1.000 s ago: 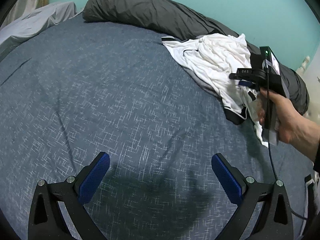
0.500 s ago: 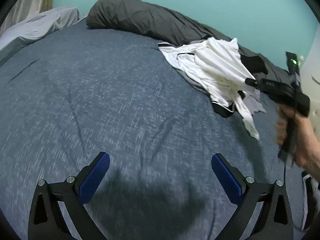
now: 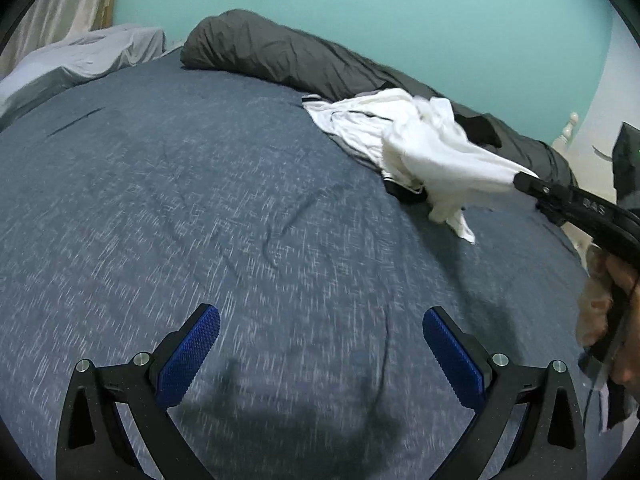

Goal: Fold clothes
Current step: 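Pull the white T-shirt out of the pile with the right tool and drop it onto the bed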

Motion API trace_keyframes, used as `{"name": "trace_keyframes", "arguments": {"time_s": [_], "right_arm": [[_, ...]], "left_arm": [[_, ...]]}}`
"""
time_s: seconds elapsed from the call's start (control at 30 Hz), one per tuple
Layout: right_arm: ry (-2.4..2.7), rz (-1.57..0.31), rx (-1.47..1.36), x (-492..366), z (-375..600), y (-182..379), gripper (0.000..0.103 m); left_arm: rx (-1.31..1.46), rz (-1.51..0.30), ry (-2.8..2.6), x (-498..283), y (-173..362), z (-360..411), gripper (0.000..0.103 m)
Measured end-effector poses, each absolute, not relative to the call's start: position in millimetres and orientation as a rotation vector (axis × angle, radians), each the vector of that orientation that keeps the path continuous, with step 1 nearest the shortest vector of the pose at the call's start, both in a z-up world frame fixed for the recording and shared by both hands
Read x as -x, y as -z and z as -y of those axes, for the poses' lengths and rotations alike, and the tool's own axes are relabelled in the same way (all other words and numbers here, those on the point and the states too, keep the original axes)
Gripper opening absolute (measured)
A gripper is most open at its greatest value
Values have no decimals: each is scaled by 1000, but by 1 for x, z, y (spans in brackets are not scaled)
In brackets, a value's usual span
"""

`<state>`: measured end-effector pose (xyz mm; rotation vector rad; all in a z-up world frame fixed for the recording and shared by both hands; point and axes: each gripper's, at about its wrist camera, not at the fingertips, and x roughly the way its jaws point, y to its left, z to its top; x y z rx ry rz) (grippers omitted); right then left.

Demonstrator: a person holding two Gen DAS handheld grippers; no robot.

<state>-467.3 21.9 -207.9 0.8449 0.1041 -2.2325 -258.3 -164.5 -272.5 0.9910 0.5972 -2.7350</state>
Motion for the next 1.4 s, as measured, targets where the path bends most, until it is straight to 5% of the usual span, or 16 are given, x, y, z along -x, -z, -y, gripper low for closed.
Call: {"name": "trace_keyframes", "arguments": {"time_s": [0.53, 1.07, 1.4], "right_arm": [[2230, -96, -690, 275, -73, 83, 5], [2235, -17, -545, 161, -119, -33, 5], [2221, -86, -807, 171, -94, 24, 5]], "left_arm": [[-862, -500, 2860, 120, 145, 137, 103], [-799, -401, 2959, 40, 78, 105, 103], [-867, -356, 2992, 31, 87, 92, 103]]}}
